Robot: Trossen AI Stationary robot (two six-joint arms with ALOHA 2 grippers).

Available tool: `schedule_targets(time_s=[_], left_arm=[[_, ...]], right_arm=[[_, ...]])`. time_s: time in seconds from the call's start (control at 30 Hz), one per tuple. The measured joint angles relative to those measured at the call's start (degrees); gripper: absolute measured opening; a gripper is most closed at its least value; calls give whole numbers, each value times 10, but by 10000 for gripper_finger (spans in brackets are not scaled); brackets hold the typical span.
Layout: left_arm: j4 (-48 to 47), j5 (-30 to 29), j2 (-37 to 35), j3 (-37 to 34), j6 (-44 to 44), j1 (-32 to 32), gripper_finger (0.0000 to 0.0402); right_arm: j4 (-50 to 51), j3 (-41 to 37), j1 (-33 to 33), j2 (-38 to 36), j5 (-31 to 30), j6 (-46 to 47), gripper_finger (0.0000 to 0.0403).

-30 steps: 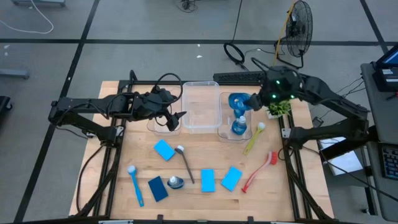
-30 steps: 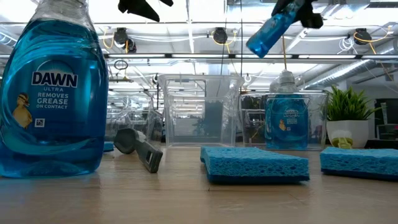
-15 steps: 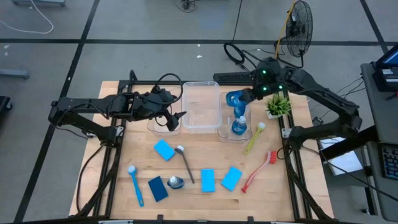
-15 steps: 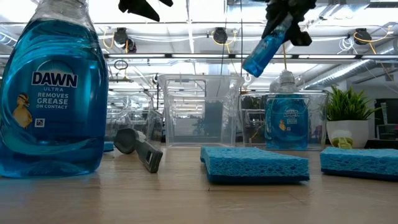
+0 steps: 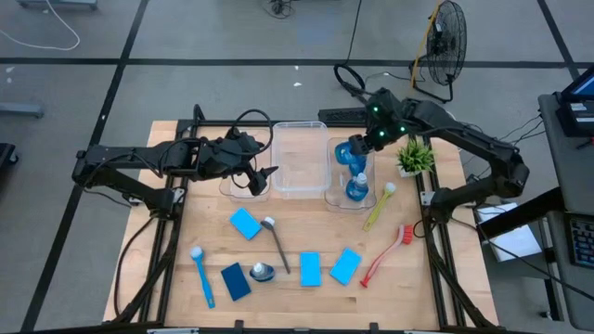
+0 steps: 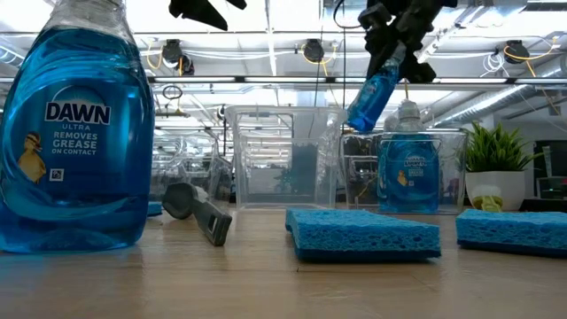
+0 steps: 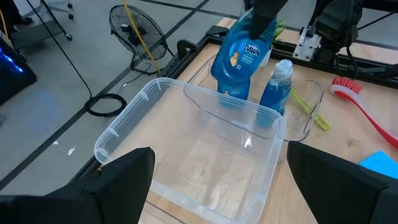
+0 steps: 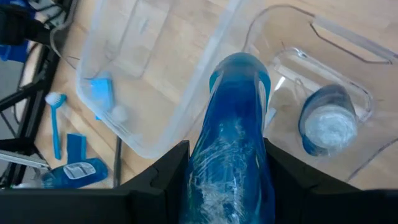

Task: Pick & Place Kitchen Sink Supplies
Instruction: Put the blue dishwashing liquid bottle into the right transparent bin

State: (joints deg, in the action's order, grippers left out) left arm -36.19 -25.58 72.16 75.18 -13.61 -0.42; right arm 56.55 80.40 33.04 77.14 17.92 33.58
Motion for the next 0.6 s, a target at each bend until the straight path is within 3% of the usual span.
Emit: schedule_targets(time_s=[0.6], left_arm=[[0,0,4,0,0,0,365]], right_arm=[[20,0,-34,48,-64,-20,162]])
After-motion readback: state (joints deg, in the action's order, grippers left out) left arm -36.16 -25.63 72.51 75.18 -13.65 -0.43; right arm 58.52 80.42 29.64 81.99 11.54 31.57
